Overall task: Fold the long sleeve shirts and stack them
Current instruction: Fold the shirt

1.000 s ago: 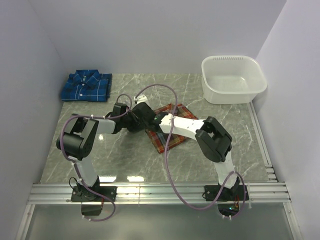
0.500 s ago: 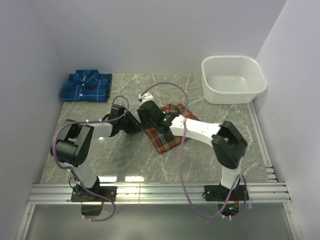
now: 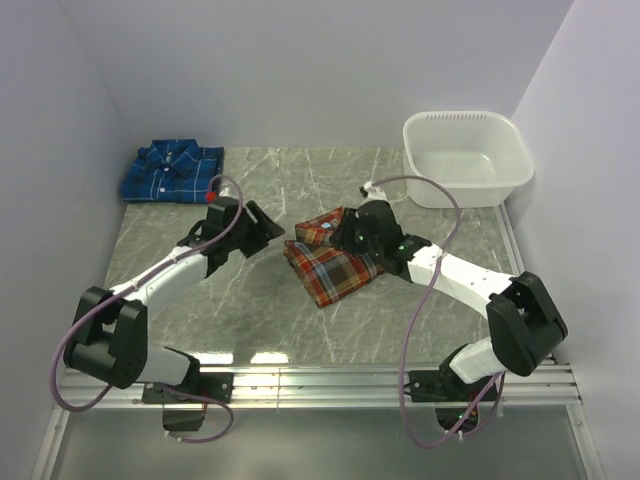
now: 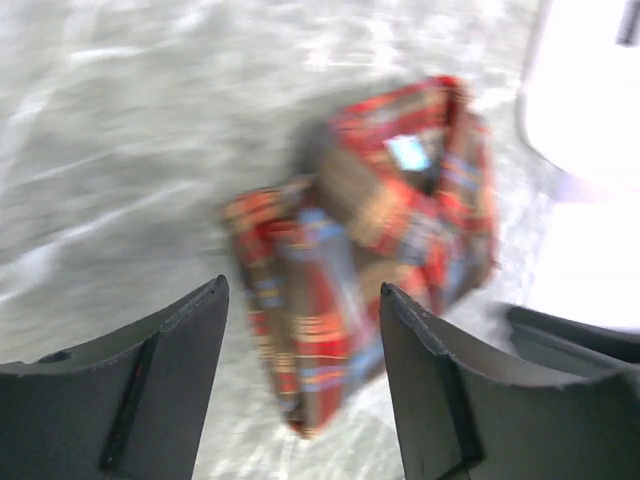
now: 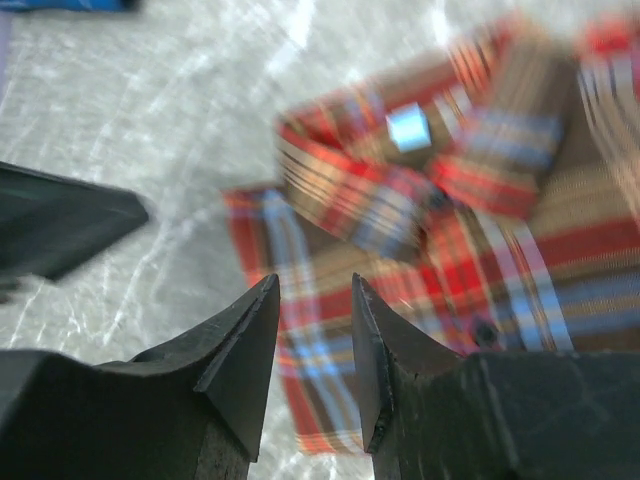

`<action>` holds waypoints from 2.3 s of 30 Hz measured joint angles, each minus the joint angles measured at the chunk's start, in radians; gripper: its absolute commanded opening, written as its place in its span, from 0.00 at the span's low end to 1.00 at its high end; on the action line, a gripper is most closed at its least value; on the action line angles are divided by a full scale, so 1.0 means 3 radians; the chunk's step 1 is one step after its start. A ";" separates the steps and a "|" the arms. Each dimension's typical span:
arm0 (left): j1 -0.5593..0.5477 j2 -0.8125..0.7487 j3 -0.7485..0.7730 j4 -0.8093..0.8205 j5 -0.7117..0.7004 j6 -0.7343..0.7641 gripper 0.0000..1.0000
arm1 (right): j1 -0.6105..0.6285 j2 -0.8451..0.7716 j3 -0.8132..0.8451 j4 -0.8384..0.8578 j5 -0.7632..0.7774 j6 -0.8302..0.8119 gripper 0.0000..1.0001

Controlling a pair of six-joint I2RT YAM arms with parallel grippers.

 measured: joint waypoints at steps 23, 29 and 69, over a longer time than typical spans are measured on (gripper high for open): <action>-0.0617 0.1197 0.0088 0.0792 0.0155 -0.0261 0.43 | -0.0267 0.0459 -0.1101 0.1235 -0.1293 0.1013 0.38; -0.0504 0.1184 -0.0013 0.0947 0.0206 -0.0300 0.43 | -0.0267 0.0523 -0.1111 0.1226 -0.1375 0.1006 0.37; 0.0420 -0.0014 0.0174 -0.0734 -0.0207 0.0546 0.84 | -0.0490 0.0318 0.0085 -0.0403 -0.0467 -0.0263 0.75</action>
